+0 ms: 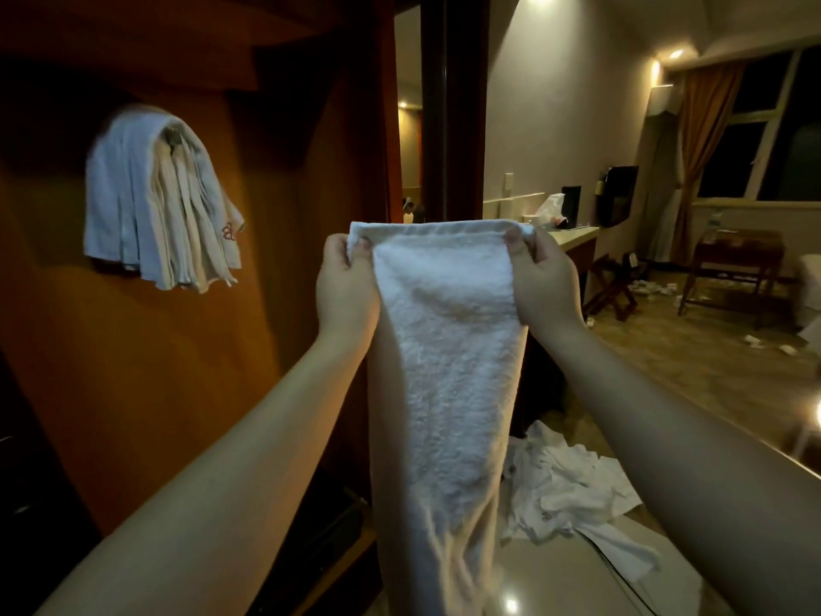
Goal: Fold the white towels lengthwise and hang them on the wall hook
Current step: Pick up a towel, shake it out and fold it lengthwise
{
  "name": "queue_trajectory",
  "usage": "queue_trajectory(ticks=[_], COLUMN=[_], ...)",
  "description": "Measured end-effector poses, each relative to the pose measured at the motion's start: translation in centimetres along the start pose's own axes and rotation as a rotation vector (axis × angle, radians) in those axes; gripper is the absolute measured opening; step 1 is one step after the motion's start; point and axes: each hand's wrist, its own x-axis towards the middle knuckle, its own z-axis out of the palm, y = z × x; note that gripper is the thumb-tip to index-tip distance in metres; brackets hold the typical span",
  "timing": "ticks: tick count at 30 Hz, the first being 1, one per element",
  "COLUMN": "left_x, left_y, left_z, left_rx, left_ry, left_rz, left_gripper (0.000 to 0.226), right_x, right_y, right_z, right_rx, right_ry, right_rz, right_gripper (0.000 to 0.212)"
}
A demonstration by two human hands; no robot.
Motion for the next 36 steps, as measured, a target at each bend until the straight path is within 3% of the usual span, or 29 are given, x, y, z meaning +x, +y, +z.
queue_trajectory(ticks=[3, 6, 9, 14, 17, 21, 26, 31, 33, 36], left_x=[1.1, 1.4, 1.7, 1.8, 1.5, 0.9, 0.2, -0.2, -0.2, -0.2], left_y=[-0.3, -0.4, -0.4, -0.5, -1.0, -2.0, -2.7, -4.1, -4.5, -5.1], left_z=[0.1, -0.1, -0.8, -1.3, -1.6, -1.8, -2.5, -3.0, -3.3, -3.8], left_rx=[-0.081, -0.025, -0.19, -0.307, -0.343, -0.325, -0.275, -0.135, -0.114, -0.109], left_ry=[0.024, 0.026, -0.096, -0.244, -0.323, -0.405, -0.533, -0.512, -0.482, -0.45], left_rz=[-0.138, -0.115, -0.231, -0.397, -0.461, -0.498, -0.492, -0.298, -0.287, -0.329], left_gripper=[0.024, 0.022, 0.02, 0.018, 0.019, 0.025, 0.05, 0.032, 0.019, 0.024], right_x=[-0.1, 0.0, 0.3, 0.3, 0.2, -0.4, -1.4, -2.3, -2.6, -2.9], right_y=[-0.2, -0.7, -1.1, -0.4, 1.0, 2.2, 1.9, 1.7, 1.8, 2.1], right_z=[0.1, 0.0, -0.4, -1.4, -1.9, -1.5, 0.0, 1.1, 1.2, 1.2], right_rx=[0.033, 0.07, 0.142, 0.647, 0.732, 0.795, 0.819, 0.824, 0.801, 0.767], right_ry=[-0.015, -0.032, -0.099, -0.578, -0.733, -0.684, -0.57, -0.494, -0.482, -0.453], right_rz=[-0.004, 0.07, 0.208, 0.618, 0.736, 0.857, 0.943, 0.96, 0.97, 0.993], right_gripper=[0.055, 0.044, 0.041, 0.07, 0.062, 0.052, 0.049, 0.03, 0.03, 0.034])
